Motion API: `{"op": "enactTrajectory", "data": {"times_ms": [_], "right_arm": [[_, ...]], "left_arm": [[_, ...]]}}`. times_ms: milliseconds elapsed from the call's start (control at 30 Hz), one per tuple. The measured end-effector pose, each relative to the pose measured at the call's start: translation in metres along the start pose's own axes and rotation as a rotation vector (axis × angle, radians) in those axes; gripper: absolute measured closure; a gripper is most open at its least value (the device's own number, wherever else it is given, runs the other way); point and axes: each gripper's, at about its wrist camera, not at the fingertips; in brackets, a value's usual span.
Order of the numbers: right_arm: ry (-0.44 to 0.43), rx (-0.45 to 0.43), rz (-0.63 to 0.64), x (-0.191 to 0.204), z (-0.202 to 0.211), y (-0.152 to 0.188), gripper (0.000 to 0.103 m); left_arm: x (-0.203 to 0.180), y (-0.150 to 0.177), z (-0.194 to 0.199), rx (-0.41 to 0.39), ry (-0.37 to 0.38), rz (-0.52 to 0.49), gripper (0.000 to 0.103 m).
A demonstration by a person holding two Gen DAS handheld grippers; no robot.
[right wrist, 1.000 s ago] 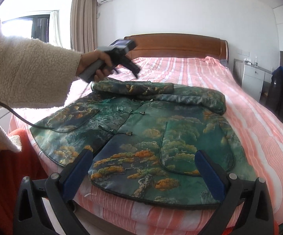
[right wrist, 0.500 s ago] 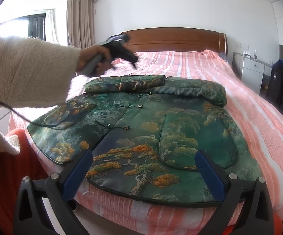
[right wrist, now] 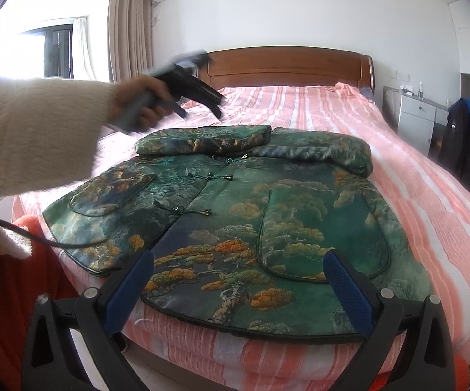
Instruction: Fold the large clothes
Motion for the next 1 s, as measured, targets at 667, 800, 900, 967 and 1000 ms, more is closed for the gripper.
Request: {"op": "enactTrajectory", "data": {"times_ms": [667, 800, 900, 967, 1000], "right_arm": [[-0.003, 0.017, 0.065, 0.021, -0.006, 0.001, 0.0], [0.019, 0.028, 0.049, 0.018, -0.006, 0.003, 0.0], [0.042, 0.031, 0.031, 0.013, -0.004, 0.003, 0.0], [0.058, 0.038, 0.013, 0.009, -0.005, 0.002, 0.0], [0.066, 0.042, 0.002, 0.007, -0.006, 0.0, 0.0]], "left_arm": [[0.074, 0.222, 0.15, 0.07, -0.193, -0.106, 0.003], [0.056, 0.239, 0.125, 0.035, -0.117, 0.026, 0.003], [0.049, 0.241, 0.122, -0.013, -0.108, 0.078, 0.003], [0.05, 0.241, 0.122, -0.041, -0.113, 0.101, 0.003], [0.053, 0.241, 0.123, -0.051, -0.117, 0.116, 0.003]]}}
Point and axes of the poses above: each gripper's, at about its wrist camera, not at the fingertips, and z roughly against the way its jaws point, x to its left, y to its underside
